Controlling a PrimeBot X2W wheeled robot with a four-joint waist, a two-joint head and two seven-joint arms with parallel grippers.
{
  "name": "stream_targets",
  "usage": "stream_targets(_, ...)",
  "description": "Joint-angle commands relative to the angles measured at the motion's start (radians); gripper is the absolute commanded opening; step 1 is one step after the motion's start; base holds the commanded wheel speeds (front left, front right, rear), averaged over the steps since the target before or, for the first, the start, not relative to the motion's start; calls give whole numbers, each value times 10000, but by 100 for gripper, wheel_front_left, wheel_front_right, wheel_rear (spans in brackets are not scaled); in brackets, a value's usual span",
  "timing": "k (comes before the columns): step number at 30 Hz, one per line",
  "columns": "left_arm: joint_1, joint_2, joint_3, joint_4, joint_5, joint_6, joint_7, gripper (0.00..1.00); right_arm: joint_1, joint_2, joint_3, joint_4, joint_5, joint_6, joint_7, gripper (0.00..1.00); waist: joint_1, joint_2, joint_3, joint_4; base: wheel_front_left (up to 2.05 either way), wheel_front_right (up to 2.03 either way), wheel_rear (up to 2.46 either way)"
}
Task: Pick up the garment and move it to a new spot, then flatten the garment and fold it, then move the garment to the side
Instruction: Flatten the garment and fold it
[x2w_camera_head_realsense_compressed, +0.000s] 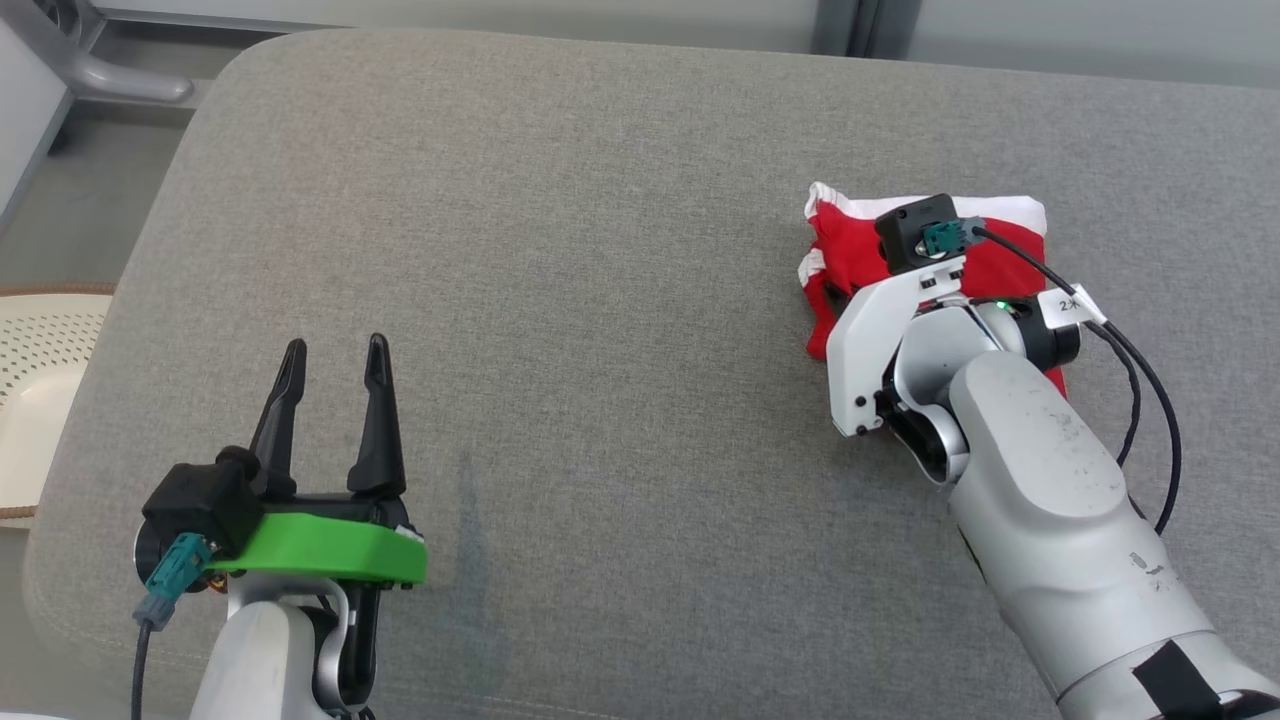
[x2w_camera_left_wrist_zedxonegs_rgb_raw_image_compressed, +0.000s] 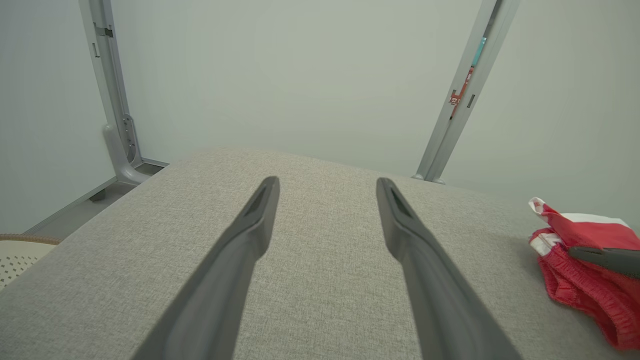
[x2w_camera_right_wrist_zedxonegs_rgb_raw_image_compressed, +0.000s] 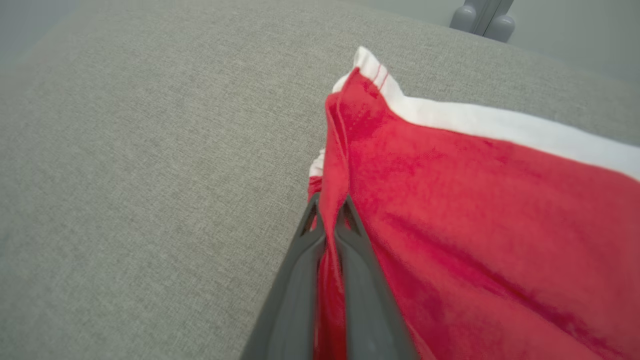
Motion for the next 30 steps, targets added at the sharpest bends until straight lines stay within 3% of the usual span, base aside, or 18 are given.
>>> stream_targets(1,-138,19,2,13,-94,17,3,100,-16,-36,64,135,139,-17,-90,0,0,0,-30,-4,0,0,0)
stream_targets(2,-124,19,14,20,-101,26,3,100,17,-36,140,213,209,-17,-104,35,0,0,-46,-18,0,0,0)
stream_targets(3,-99,19,17,30,-97,27,3,100,66,-36,216,264,421,-17,-169,100,0,0,-68,-42,0,0,0)
stream_targets(7,30,19,79,53,-59,46,3,100,252,-20,874,-91,2094,-17,-523,100,0,0,-232,-214,0,0,0)
stream_targets(12,211,20,210,31,16,65,3,100,570,-38,2054,-1573,4843,-15,-880,100,0,0,-522,-569,0,0,0)
stream_targets(15,316,22,310,10,49,72,3,100,768,-46,2101,-2301,5347,-15,-1212,100,0,0,-712,-792,0,0,0)
stream_targets(18,463,20,366,4,91,60,3,100,1088,-150,1609,-2855,4835,-14,-1740,100,0,0,-885,-1001,0,0,0)
stream_targets(22,588,20,337,-12,93,65,3,100,1692,-494,368,-3153,3290,-11,-2618,100,0,0,-1027,-1158,0,0,0)
stream_targets(26,555,20,217,-27,6,64,3,100,2284,-517,-1105,-2785,1528,-11,-3028,100,0,0,-995,-1091,0,0,0)
stream_targets(29,418,22,134,-84,-42,55,3,100,2480,-287,-1524,-2383,961,-11,-3240,100,0,0,-839,-948,0,0,0)
stream_targets(30,390,23,137,-94,-44,52,3,100,2512,-236,-1601,-2159,945,-11,-3351,34,0,0,-781,-895,0,0,0)
